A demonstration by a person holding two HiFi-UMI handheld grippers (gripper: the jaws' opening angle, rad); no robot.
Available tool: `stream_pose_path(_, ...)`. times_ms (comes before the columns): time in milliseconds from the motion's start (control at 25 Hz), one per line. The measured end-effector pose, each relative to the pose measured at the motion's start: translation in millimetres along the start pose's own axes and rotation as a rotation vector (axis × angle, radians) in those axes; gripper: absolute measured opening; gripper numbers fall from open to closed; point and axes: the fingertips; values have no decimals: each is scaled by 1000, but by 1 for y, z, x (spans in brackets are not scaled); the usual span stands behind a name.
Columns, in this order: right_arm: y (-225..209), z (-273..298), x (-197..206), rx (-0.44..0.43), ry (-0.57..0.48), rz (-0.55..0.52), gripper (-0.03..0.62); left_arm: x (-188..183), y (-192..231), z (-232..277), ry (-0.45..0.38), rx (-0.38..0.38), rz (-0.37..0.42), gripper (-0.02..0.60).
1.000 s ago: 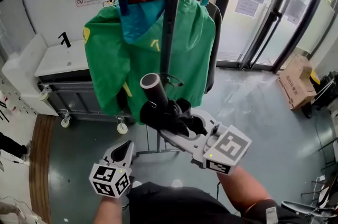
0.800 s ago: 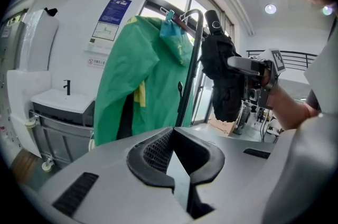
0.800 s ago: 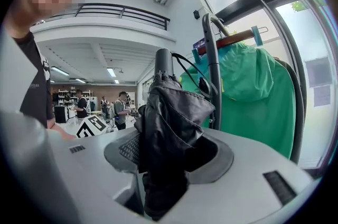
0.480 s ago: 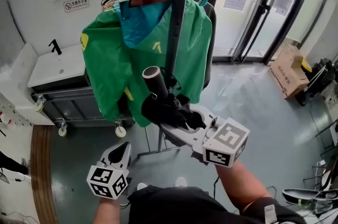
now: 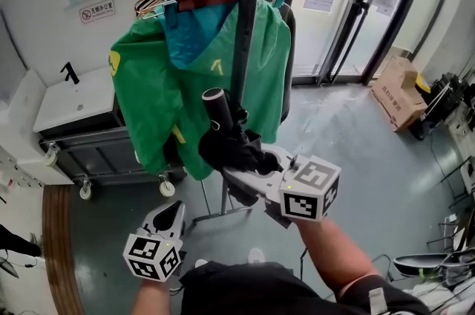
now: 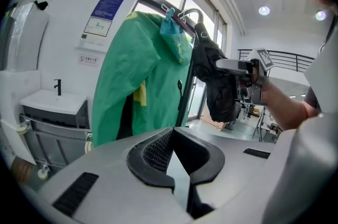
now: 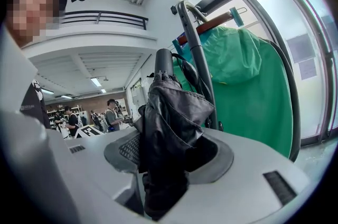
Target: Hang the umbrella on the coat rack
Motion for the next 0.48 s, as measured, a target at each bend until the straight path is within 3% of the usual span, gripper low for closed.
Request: stream_pose_path(480, 2, 13, 54, 10, 45, 83, 212, 15, 12, -11, 27, -23, -16, 15)
Point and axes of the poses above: the fingertips, and each gripper's own axes: z forward along the fingers, y to its left, x out of its underside, and after that the axes turned 8 degrees about x, right-handed
